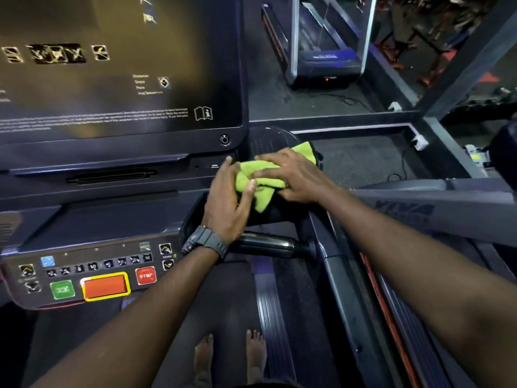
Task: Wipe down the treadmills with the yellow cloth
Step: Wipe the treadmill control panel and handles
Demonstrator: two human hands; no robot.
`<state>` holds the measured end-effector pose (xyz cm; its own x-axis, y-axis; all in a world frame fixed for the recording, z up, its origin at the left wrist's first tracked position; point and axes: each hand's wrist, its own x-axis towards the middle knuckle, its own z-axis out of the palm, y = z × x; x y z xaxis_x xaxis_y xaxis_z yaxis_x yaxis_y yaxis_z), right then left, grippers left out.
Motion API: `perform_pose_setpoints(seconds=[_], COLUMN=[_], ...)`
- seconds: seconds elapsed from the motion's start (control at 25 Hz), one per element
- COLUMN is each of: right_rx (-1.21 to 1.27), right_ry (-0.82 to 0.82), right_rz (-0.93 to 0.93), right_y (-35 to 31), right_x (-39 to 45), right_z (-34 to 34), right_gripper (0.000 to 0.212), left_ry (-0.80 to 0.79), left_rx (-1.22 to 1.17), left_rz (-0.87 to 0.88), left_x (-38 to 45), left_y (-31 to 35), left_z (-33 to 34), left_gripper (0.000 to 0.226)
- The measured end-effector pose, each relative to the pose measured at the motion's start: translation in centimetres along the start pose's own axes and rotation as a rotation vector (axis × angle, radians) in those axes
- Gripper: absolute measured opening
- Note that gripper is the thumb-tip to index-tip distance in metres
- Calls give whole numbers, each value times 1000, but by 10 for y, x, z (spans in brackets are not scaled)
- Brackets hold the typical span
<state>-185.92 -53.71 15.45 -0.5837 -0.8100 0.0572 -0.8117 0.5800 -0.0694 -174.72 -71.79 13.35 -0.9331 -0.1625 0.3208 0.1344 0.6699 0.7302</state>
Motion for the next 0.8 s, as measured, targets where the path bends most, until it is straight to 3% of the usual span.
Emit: perform_pose_setpoints(seconds=[0.08, 0.16, 0.24, 0.4, 0.52, 0.6, 0.68, 0.8], right_rx=[-37, 32, 67, 6, -114, -121, -79, -30], right_ry=[134, 268, 231, 132, 125, 101, 87, 21], right_rz=[209, 559, 748, 840, 906, 972, 1099, 1168], right_y=[-6, -14, -23, -81, -158, -165, -143, -135], right_x=[-5, -3, -9, -87, -162, -163, -128, -102], right_z=[10, 11, 4, 5, 16, 14, 8, 2], right_gripper=[73, 72, 71, 78, 89, 85, 78, 75], left_ry=[23, 3, -67, -191, -519, -704, -753, -682], left_rx=[20, 54, 68, 119, 291, 303, 234, 80], left_rz=[14, 15, 41, 200, 396, 493, 511, 451], left_x=[-1, -1, -2, -3, -5, -13, -11, -4], left_y=[-1, 1, 5, 5, 9, 12, 8, 1], left_z=[2, 2, 2, 1, 1, 2, 3, 3], left_gripper=[63, 67, 68, 60, 56, 48, 37, 37])
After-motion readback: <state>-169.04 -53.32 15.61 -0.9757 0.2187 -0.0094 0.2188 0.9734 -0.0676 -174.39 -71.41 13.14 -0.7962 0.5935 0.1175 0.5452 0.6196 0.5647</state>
